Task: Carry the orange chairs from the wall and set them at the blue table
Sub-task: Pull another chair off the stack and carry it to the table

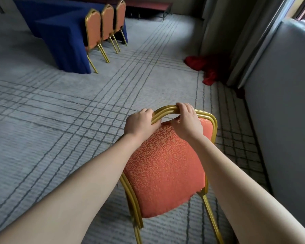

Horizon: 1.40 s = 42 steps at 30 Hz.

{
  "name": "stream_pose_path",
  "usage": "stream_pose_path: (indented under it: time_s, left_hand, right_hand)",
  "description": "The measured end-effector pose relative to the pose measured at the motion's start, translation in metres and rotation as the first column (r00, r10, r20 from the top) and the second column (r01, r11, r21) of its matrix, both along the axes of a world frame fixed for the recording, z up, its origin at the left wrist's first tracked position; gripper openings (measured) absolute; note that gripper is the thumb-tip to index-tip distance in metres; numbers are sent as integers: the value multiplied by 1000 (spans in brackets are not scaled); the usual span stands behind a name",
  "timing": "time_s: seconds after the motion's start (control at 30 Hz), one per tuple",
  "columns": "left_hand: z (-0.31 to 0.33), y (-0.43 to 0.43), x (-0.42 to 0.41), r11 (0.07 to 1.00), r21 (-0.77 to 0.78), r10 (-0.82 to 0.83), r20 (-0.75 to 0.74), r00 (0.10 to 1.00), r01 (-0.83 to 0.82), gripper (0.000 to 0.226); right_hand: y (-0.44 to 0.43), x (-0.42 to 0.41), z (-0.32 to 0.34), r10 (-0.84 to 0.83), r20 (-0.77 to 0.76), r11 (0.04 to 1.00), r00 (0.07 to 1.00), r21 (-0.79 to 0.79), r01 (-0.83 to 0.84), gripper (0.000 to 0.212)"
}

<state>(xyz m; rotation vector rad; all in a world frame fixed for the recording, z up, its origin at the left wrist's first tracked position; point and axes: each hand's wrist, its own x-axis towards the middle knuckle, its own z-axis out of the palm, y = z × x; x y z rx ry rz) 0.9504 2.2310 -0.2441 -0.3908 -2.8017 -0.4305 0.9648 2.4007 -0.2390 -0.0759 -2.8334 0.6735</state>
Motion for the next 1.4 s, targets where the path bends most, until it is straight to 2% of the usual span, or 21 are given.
stream_pose_path:
  time_s: [0.1,0.3,0.47,0.53,0.67,0.8,0.97,1.1,1.4]
  left_hand:
    - [0,-2,-11,1000,-2,-9,13,1000,9,37]
    - [-2,-10,-16,1000,16,19,50,999,-20,37]
    - [-1,-3,-12,998,12,54,50,997,-55,38]
    - [1,2,-6,996,14,90,45,995,-91,36]
    - [2,18,16,970,30,239,45,970,-241,31]
    - [-2,37,42,896,141,417,62,907,-422,33]
    - [1,56,61,878,164,451,32,892,-450,33]
    - [2,64,63,855,169,490,45,871,-490,32]
    - [2,60,60,851,141,500,76,863,-506,32]
  right_hand:
    - [-2,-12,1,-23,36,1000,999,13,23,62]
    - [-14,-18,-3,-73,14,997,997,31,72,55]
    - [2,-18,-1,-12,26,995,1000,101,10,53]
    - [12,-21,1,15,8,986,1000,164,-17,45]
    - [29,-29,1,81,-70,975,994,215,-64,12]
    - [43,-21,-2,172,-120,969,978,201,-145,16]
    - [64,-13,3,271,-92,939,958,247,-241,17]
    - [67,-13,2,312,-51,934,949,199,-296,15]
    - [62,-17,4,328,-22,929,945,190,-318,15]
